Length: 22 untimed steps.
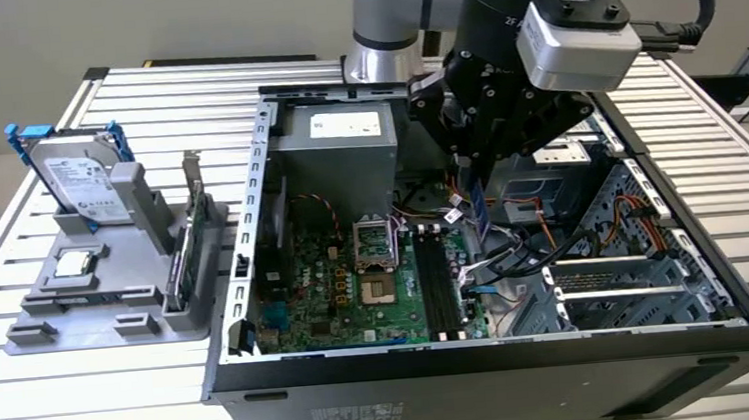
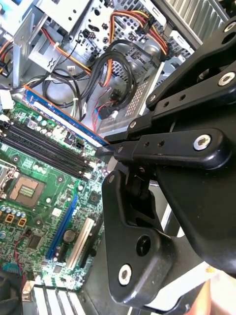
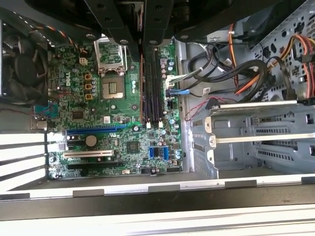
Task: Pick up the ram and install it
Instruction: 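Insert the ram into the slot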
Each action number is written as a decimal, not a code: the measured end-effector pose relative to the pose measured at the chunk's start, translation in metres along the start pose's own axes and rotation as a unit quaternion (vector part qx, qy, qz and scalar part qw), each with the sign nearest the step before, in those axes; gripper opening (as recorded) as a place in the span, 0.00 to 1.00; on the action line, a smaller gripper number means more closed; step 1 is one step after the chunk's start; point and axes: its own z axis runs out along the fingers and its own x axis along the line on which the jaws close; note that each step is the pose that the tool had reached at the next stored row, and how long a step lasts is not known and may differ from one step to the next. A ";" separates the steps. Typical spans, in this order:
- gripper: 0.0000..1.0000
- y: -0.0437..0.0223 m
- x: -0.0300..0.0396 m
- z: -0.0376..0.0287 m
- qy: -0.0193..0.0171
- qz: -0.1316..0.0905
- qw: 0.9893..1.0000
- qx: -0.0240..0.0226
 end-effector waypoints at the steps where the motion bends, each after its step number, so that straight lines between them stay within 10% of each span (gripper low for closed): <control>1: 0.00 0.0000 0.0001 0.0006 0.000 0.000 1.000 0.000; 22: 0.00 -0.0001 0.0010 0.0124 0.000 0.000 1.000 0.000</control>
